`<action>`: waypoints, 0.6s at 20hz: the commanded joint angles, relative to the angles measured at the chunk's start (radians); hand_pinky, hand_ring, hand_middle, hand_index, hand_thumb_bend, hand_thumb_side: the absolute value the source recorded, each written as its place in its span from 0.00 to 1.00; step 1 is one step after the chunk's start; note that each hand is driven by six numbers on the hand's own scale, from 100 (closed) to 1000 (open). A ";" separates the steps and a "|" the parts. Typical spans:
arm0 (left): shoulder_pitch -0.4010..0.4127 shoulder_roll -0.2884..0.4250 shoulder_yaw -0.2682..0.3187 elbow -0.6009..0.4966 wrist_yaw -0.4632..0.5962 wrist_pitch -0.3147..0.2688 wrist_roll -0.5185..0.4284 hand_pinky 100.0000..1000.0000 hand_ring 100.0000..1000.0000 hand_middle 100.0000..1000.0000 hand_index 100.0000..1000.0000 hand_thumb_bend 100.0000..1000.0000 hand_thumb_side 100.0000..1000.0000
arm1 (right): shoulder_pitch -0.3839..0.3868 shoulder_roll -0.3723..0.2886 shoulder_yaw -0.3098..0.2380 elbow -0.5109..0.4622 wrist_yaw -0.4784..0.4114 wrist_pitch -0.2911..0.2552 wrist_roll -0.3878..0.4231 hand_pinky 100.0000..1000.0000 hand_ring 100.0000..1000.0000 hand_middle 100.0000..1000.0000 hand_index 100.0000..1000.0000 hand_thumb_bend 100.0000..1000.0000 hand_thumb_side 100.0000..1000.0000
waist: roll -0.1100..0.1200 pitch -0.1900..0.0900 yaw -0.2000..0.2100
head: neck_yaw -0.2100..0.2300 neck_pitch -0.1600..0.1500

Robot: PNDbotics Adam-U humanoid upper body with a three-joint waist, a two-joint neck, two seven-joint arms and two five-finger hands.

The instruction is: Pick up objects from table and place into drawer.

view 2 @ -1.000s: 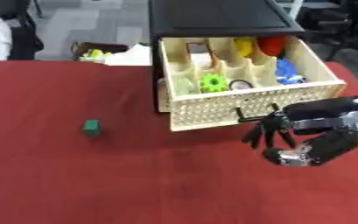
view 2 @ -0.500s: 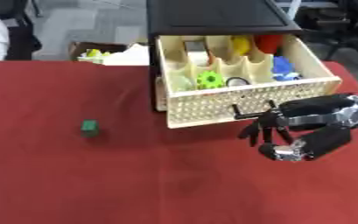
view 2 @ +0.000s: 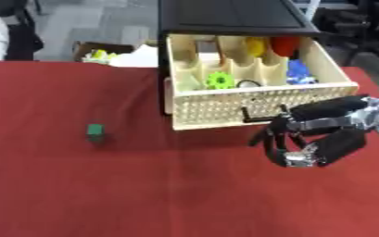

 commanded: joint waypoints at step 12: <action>-0.013 0.007 0.005 -0.017 0.007 0.016 -0.001 0.49 0.59 0.53 0.76 0.00 1.00 | -0.018 -0.035 0.016 0.000 0.006 -0.060 0.071 0.27 0.53 0.56 0.94 0.00 1.00 | -0.016 -0.036 -0.012 | 0.000 0.012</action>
